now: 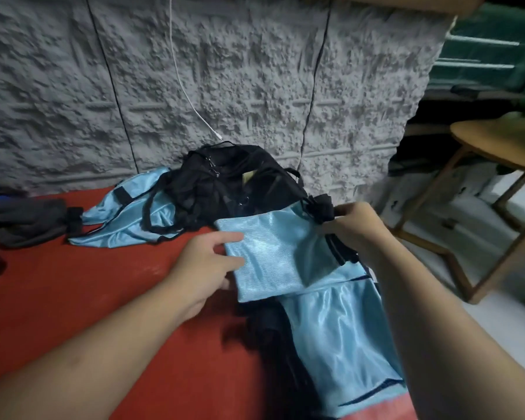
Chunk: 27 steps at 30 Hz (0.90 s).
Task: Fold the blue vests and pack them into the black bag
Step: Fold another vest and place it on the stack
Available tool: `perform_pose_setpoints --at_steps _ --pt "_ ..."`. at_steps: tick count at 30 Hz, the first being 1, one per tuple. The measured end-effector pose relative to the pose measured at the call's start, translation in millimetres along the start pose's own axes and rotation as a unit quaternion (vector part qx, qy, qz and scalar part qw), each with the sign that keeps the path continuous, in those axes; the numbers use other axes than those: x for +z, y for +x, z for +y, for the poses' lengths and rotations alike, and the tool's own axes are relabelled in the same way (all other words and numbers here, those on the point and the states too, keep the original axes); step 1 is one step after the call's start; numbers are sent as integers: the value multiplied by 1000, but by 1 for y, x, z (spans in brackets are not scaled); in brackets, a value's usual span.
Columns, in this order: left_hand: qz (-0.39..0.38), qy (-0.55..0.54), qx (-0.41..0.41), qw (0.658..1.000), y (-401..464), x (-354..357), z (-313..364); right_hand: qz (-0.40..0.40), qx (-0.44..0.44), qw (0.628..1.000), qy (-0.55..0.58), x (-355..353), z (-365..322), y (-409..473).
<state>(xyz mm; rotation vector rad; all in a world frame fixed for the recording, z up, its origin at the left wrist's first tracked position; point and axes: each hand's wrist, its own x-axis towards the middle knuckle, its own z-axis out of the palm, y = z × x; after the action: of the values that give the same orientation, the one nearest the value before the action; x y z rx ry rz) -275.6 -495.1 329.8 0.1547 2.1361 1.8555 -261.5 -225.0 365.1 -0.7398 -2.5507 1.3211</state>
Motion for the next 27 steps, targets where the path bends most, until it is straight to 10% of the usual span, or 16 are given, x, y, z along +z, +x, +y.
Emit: perform_pose_setpoints --at_steps 20,27 --pt "28 221 10 975 48 54 -42 107 44 978 -172 20 72 28" --pt "82 290 52 952 24 7 -53 119 -189 953 -204 73 16 -14"
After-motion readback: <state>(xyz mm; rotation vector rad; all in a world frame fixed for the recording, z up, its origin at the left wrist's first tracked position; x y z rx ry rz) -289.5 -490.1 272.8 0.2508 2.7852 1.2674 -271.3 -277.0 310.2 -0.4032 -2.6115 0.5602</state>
